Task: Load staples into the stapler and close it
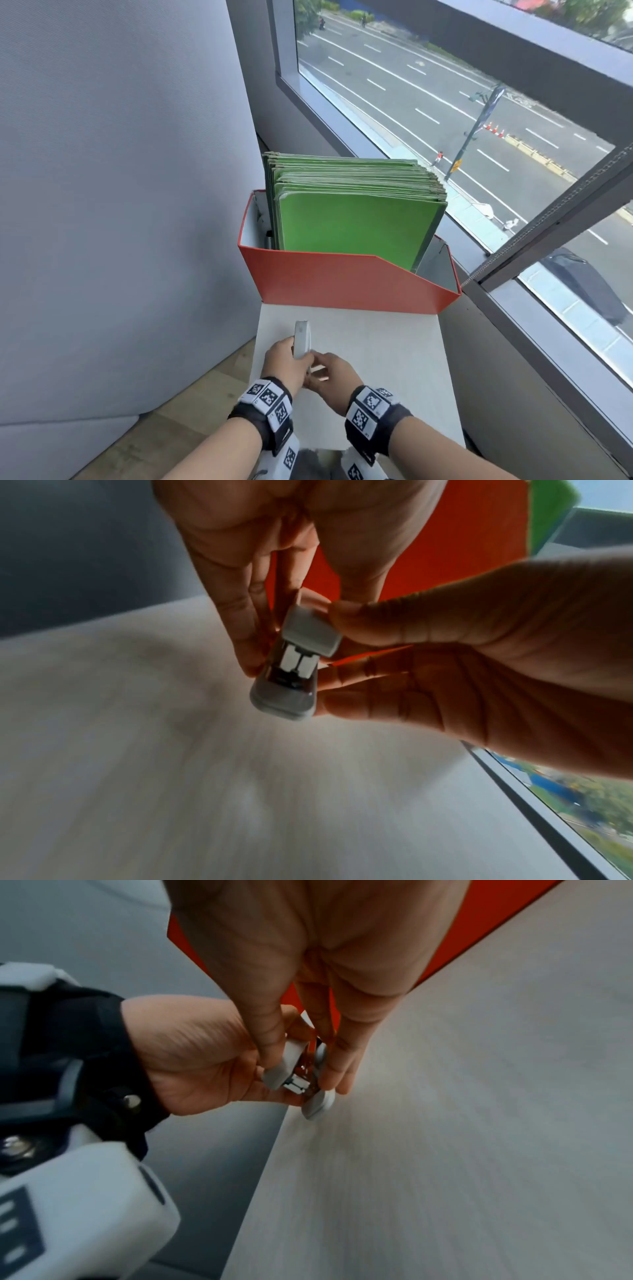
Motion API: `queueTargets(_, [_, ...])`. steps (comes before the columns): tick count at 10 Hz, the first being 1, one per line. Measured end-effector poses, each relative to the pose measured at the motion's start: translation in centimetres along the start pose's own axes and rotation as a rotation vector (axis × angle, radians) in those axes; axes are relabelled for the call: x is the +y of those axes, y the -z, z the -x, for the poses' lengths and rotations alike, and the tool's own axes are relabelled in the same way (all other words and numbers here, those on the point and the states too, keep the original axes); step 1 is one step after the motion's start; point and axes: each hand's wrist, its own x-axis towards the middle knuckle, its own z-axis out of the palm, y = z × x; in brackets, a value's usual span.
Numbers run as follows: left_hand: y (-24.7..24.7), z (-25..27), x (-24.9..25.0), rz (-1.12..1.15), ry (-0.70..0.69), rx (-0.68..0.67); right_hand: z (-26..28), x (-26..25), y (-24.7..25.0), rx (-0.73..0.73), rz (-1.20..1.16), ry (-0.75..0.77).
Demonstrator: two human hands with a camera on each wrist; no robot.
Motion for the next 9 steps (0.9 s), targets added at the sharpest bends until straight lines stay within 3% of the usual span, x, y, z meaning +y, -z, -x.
queueTargets(3, [2.7, -5.9, -0.2, -0.139, 0.055, -0.014, -7.0, -1.9, -1.5, -0.028, 0.088, -0.047])
queueTargets(5, [1.8, -7.3, -1.2, -0.172, 0.085, -0.017, -7.6, -1.6, -1.6, -0.031, 0.069, -0.048])
queueTargets(7, [1.8, -7.0, -2.1, -0.208, 0.128, -0.045, -5.6, -1.9, 0.0, -0.024, 0.087, -0.075])
queueTargets(8, [2.8, -5.1, -2.3, -0.195, 0.125, -0.038, -2.7, -2.3, 3.1, -0.002, 0.064, -0.065])
queueTargets(9, [4.0, -1.9, -3.5, -0.3, 0.128, -0.154, 1.2, -2.8, 6.7, 0.064, -0.011, 0.008])
